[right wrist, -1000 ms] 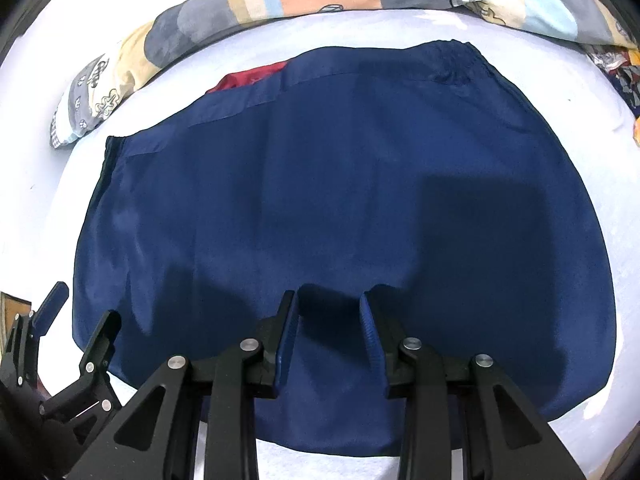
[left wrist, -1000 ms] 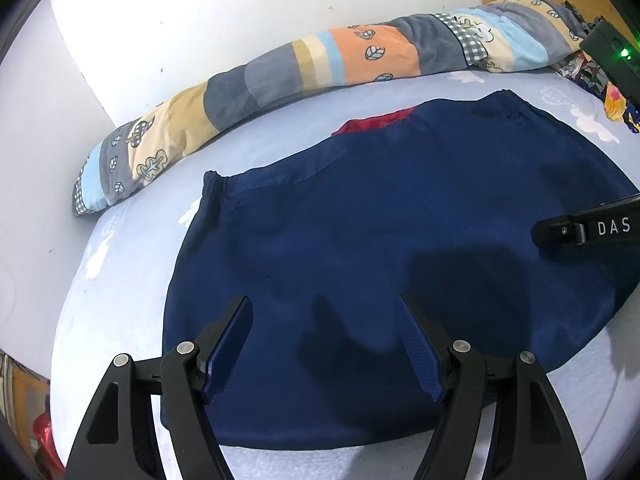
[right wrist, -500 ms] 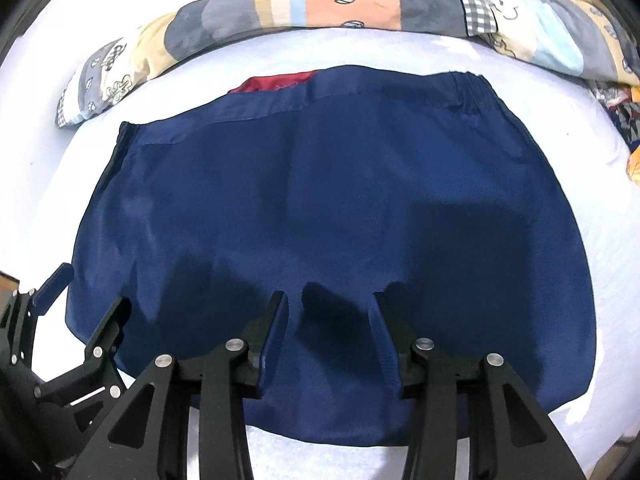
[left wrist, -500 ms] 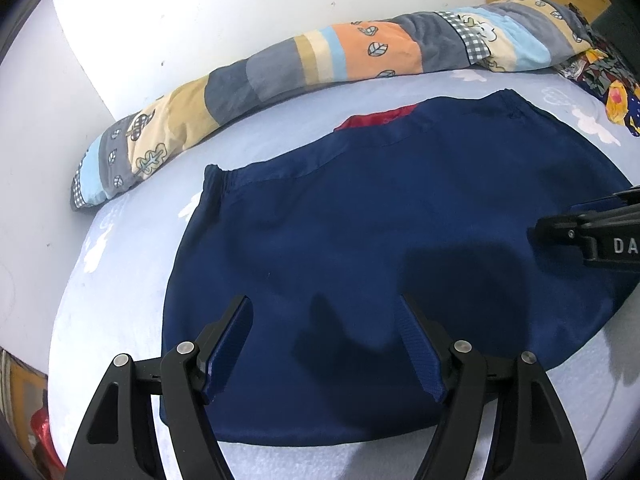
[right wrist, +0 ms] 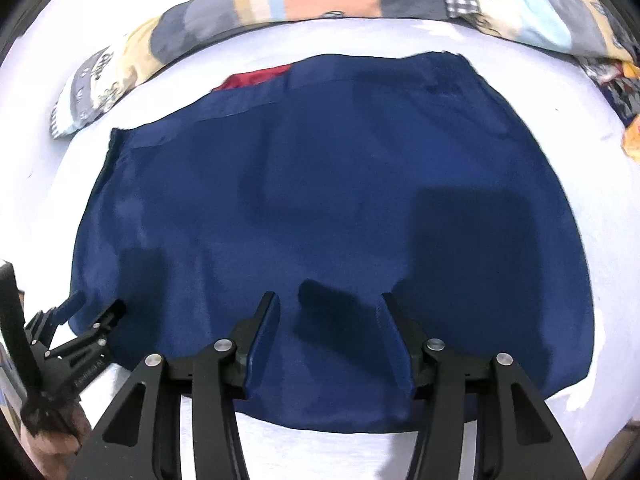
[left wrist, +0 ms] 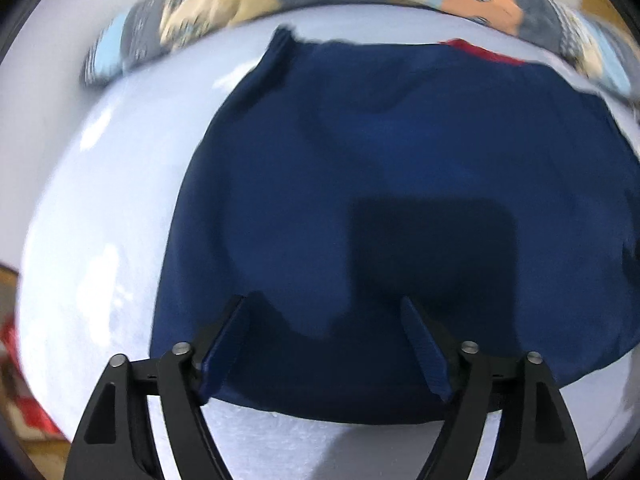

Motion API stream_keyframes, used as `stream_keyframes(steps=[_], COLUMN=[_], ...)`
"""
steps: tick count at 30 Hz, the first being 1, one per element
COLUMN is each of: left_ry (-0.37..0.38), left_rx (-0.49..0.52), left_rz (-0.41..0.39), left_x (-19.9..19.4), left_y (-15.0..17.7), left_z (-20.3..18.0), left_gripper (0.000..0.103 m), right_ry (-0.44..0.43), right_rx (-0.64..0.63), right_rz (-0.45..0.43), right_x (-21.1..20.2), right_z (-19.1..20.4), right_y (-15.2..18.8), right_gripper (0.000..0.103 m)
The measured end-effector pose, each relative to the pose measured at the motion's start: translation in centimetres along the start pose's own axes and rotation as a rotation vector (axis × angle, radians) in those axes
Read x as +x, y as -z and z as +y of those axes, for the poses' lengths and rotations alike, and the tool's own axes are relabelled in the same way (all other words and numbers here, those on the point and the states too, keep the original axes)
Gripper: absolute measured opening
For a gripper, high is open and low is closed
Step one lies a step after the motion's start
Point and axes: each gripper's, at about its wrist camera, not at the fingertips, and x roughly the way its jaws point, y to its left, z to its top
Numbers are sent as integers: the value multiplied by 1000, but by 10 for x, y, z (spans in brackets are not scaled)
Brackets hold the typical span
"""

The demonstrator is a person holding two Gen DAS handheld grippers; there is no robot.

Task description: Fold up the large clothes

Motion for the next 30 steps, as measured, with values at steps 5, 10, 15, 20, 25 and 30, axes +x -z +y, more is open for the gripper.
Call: stream_keyframes(steps=[5, 10, 15, 20, 25, 30], left_ry=[17, 45, 20, 6, 28, 57], left_rx=[-26, -69, -72, -59, -90, -94], left_rz=[6, -5, 7, 7, -1, -4], left_x=[-2, -5, 0, 0, -6, -8], left_y=[0, 2, 2, 1, 1, 1], left_z=[12, 29, 35, 28, 30, 34], left_gripper=[79, 79, 79, 80, 80, 80], right_ry=[-19, -36, -21, 13, -21, -15], right_rx=[84, 162, 209, 316, 390, 403], right_rz=[32, 1, -40, -3, 20, -55], right_x=[3, -16, -37, -26, -23, -48], right_z=[-25, -51, -77, -118, -142, -156], right_y=[3, 14, 30, 36, 38, 39], right_gripper=[53, 53, 56, 56, 56, 56])
